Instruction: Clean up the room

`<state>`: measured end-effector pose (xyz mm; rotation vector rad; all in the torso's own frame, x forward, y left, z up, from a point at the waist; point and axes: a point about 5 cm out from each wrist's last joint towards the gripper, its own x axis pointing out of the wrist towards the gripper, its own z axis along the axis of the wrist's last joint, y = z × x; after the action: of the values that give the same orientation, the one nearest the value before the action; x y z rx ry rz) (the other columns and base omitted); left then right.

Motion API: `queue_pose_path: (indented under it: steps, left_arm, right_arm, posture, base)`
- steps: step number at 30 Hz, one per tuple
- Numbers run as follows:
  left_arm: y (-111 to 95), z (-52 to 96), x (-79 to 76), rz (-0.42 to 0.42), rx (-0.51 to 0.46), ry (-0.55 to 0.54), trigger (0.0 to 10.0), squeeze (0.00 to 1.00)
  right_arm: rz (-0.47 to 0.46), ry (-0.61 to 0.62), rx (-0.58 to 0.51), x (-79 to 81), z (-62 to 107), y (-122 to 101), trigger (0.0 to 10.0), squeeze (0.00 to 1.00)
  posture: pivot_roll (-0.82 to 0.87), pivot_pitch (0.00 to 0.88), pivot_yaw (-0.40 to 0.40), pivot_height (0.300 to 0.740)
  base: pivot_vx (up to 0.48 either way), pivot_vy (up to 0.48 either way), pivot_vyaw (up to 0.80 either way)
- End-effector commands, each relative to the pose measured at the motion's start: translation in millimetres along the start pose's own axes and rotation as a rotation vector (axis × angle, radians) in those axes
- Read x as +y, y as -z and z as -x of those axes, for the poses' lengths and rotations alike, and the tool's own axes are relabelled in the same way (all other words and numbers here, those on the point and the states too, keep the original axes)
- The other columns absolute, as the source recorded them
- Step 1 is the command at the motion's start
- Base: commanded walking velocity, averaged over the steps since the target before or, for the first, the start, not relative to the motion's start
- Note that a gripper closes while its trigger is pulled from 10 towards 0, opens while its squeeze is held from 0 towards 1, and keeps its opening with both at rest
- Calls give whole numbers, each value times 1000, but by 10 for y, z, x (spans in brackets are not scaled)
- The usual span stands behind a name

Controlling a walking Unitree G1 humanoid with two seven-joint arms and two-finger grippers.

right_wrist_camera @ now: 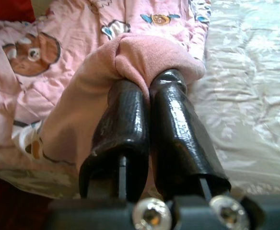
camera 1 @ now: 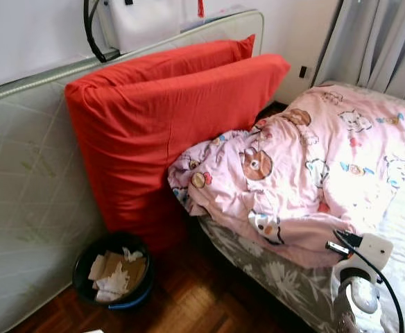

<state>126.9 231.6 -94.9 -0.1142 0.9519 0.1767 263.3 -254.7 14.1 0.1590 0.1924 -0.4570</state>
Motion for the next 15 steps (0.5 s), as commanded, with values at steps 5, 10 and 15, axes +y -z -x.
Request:
queue_pose_path:
  steps: [5, 10, 15]
  left_arm:
    - [40, 2, -34, -25, 18, 3, 10000, 0]
    - [49, 2, -48, -29, 22, 5, 10000, 0]
    - [96, 21, -24, -34, 30, 3, 10000, 0]
  right_arm:
    - [-4, 11, -4, -21, 6, -12, 10000, 0]
    - [-9, 35, -27, -76, 3, -47, 10000, 0]
    - [-12, 89, -39, -174, -14, -86, 10000, 0]
  posture:
    - [68, 0, 14, 740]
    - [70, 0, 15, 740]
    - [69, 0, 17, 740]
  base:
    - [0, 0, 0]
    - [0, 0, 0]
    - [0, 0, 0]
